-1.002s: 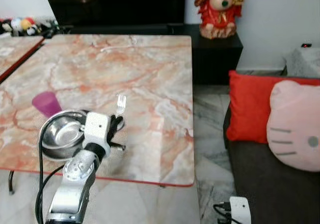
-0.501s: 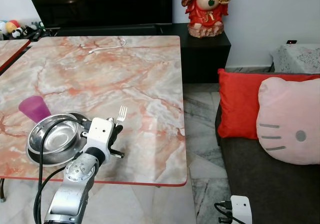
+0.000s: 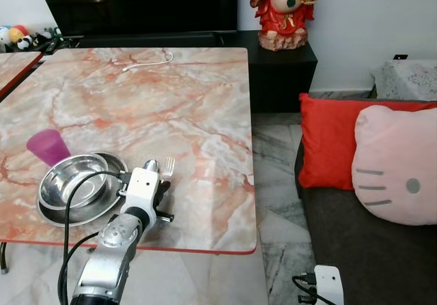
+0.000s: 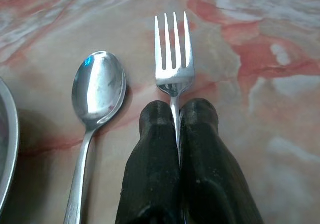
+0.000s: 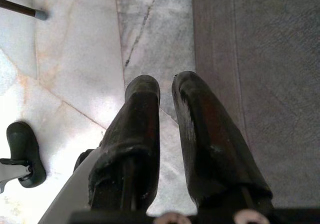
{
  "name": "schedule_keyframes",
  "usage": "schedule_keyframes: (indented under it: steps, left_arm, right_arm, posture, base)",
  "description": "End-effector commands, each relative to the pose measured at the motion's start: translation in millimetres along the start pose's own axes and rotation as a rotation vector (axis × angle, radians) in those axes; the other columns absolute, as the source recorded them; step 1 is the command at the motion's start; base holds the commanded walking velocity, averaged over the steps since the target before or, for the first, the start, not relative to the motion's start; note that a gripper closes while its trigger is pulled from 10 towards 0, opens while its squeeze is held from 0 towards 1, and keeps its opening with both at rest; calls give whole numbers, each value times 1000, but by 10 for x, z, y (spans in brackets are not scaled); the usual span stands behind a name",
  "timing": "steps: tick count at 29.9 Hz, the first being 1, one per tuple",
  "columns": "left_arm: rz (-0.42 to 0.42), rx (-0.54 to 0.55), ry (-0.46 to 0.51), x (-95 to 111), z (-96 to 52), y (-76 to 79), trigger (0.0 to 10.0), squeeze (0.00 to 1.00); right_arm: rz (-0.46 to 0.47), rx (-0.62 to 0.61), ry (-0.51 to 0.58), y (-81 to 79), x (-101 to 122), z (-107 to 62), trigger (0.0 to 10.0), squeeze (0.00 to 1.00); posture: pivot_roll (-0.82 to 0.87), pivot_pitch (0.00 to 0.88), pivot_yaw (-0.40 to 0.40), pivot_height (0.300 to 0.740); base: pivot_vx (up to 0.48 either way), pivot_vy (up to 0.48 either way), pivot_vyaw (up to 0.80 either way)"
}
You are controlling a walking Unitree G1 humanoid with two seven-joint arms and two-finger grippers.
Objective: Setting the table
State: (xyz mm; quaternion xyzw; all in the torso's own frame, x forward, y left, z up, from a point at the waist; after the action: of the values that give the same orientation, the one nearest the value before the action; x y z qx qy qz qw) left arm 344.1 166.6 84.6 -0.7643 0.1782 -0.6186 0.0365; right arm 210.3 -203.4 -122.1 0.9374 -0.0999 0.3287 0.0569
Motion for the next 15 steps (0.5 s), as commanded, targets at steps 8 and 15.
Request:
schedule_keyframes:
  steps: [8, 15]
  left_arm:
    - [-3, 40, 5, 50, 165, -42, 10000, 0]
    - [13, 47, -25, -30, 212, -56, 10000, 0]
  right_arm:
    - [-5, 4, 4, -21, 12, 2, 10000, 0]
    - [-4, 3, 7, -22, 17, 2, 10000, 0]
  posture:
    - [-49, 50, 35, 732]
    - [-50, 57, 33, 732]
  base:
    - [0, 0, 0]
    - [0, 0, 0]
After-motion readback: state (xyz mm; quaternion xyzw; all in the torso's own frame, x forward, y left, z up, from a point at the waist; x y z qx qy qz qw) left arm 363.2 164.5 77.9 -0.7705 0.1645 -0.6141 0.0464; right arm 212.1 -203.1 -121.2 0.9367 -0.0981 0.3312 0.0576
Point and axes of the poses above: a point about 5 cm out from each wrist's last joint towards the gripper, its own z axis pointing out of the wrist towards the gripper, its own x axis along the axis of the wrist's last joint, y = z × x, the point moved 5 cm from there along z, pointing out of the wrist towards the gripper, and after that the axes turned 8 degrees about z, right-handed, at the moved point
